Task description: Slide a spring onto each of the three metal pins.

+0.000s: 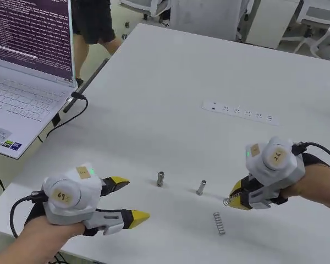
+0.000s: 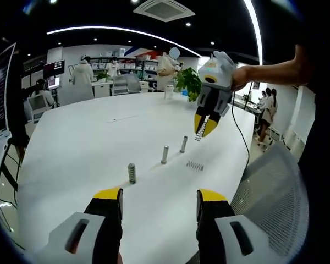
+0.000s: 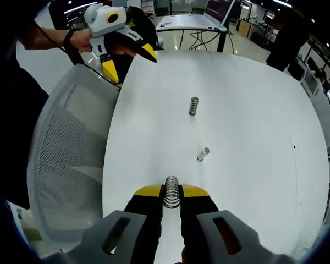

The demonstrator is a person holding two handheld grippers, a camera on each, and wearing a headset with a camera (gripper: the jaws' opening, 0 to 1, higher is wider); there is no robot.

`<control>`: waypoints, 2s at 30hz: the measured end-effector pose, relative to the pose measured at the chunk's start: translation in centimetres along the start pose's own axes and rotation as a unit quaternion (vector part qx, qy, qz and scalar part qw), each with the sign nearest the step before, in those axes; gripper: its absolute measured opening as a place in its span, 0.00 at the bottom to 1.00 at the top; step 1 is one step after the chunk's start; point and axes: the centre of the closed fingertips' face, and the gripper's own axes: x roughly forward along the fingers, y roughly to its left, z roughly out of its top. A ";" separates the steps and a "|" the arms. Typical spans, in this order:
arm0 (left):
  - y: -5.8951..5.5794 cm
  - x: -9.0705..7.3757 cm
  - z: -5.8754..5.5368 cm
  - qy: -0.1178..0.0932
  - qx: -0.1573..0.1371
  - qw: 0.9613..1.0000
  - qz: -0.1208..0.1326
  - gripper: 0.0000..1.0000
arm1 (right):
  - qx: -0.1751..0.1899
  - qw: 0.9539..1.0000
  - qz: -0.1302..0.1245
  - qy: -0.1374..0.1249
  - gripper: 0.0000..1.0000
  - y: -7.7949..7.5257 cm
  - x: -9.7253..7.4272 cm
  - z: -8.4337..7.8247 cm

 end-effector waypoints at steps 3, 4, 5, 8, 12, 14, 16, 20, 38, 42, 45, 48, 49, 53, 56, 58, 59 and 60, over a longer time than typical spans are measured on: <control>0.1 -0.3 -0.2 0.000 -0.001 1.000 0.005 0.49 | -0.005 1.000 0.001 0.008 0.09 -0.8 0.4 0.2; 0.2 -0.4 -0.3 0.000 -0.002 1.000 0.006 0.49 | -0.007 1.000 0.002 0.011 0.09 -1.0 0.4 0.3; 0.3 -0.5 -0.4 0.000 -0.004 1.000 0.008 0.49 | -0.008 1.000 0.001 0.012 0.09 -1.4 0.5 0.5; 0.4 -0.8 -0.5 -0.002 -0.009 1.000 0.013 0.50 | -0.012 1.000 0.001 0.015 0.09 -2.0 0.7 0.9; 0.7 -1.1 -0.5 -0.005 -0.013 1.000 0.020 0.50 | -0.017 1.000 0.000 0.017 0.09 -2.8 1.0 1.5; 0.7 -1.3 -0.4 -0.006 -0.014 1.000 0.022 0.51 | -0.019 1.000 -0.001 0.018 0.09 -3.3 1.2 1.8; 0.9 -1.4 -0.5 -0.006 -0.014 1.000 0.024 0.51 | -0.022 1.000 -0.002 0.020 0.09 -3.8 1.5 2.2; 1.2 -1.8 -0.3 -0.009 -0.015 0.999 0.034 0.52 | -0.027 0.999 -0.002 0.022 0.09 -4.3 1.8 2.6; 1.7 -3.1 -0.4 -0.016 -0.033 0.998 0.053 0.50 | -0.066 0.996 0.002 0.060 0.09 -5.3 3.9 2.4; 1.7 -3.2 -0.4 -0.016 -0.035 0.998 0.055 0.50 | -0.067 0.996 0.004 0.059 0.09 -5.3 4.0 2.6; 1.7 -3.3 -0.6 -0.016 -0.037 0.998 0.057 0.49 | -0.072 0.995 0.003 0.062 0.09 -5.3 4.1 2.6; 1.7 -3.3 -0.8 -0.015 -0.039 0.998 0.057 0.49 | -0.073 0.995 0.004 0.063 0.09 -5.5 4.2 2.7; 1.6 -3.4 -0.8 -0.015 -0.039 0.998 0.057 0.49 | -0.074 0.995 0.004 0.064 0.09 -5.5 4.2 2.7; 1.6 -3.4 -0.8 -0.016 -0.040 0.997 0.057 0.49 | -0.079 0.994 0.006 0.071 0.09 -5.6 4.5 2.6; 1.6 -3.5 -0.7 -0.016 -0.039 0.997 0.057 0.49 | -0.082 0.994 0.008 0.076 0.09 -5.5 4.7 2.6; 1.6 -3.5 -0.7 -0.016 -0.040 0.997 0.058 0.49 | -0.085 0.993 0.010 0.083 0.09 -5.5 5.0 2.4; 1.6 -3.5 -0.7 -0.016 -0.040 0.997 0.058 0.49 | -0.087 0.992 0.011 0.086 0.09 -5.5 5.0 2.3; 1.6 -3.6 -0.7 -0.016 -0.040 0.997 0.058 0.49 | -0.089 0.992 0.010 0.087 0.09 -5.5 5.0 2.2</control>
